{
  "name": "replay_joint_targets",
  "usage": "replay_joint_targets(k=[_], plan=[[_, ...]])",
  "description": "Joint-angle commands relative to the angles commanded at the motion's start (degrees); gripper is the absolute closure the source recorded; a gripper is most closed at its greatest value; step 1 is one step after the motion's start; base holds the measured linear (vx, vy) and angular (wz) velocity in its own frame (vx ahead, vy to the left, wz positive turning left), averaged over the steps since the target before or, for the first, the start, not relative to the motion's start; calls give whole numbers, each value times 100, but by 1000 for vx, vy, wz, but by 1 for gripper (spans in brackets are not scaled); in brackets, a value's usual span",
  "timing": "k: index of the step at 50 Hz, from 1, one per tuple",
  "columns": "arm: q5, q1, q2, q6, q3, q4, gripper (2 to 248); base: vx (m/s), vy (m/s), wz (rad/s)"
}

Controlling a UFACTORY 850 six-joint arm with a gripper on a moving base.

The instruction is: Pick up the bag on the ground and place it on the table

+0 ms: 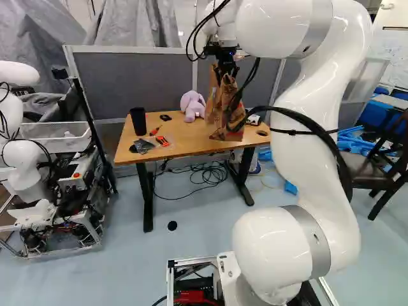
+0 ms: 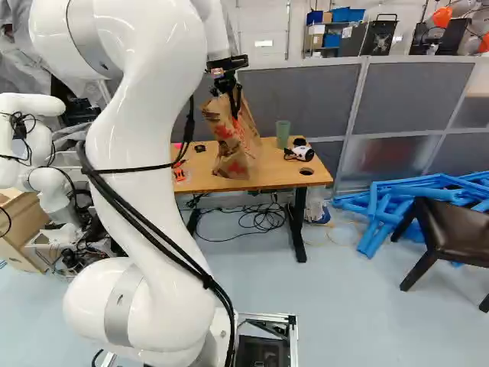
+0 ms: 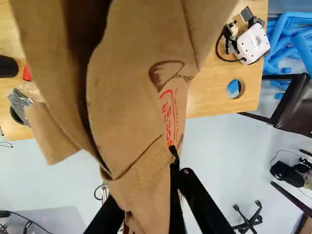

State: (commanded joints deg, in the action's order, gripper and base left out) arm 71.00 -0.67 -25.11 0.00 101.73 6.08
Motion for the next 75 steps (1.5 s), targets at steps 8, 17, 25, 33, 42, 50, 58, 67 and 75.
replay_joint_targets(k=[8, 17, 25, 33, 42, 50, 58, 67, 75], plan=[[0, 0, 0, 0, 0, 0, 229, 0, 0, 0], [0, 0, 0, 0, 0, 0, 229, 0, 0, 0], [0, 0, 0, 0, 0, 0, 229, 0, 0, 0], [0, 0, 0, 0, 0, 0, 229, 0, 0, 0], [0, 0, 0, 0, 0, 0, 229, 0, 0, 0], [0, 0, 0, 0, 0, 0, 229, 0, 0, 0], [0, 0, 0, -99, 0, 0, 229, 0, 0, 0], [0, 0, 0, -557, 0, 0, 229, 0, 0, 0], [0, 0, 0, -1028, 0, 0, 229, 0, 0, 0]])
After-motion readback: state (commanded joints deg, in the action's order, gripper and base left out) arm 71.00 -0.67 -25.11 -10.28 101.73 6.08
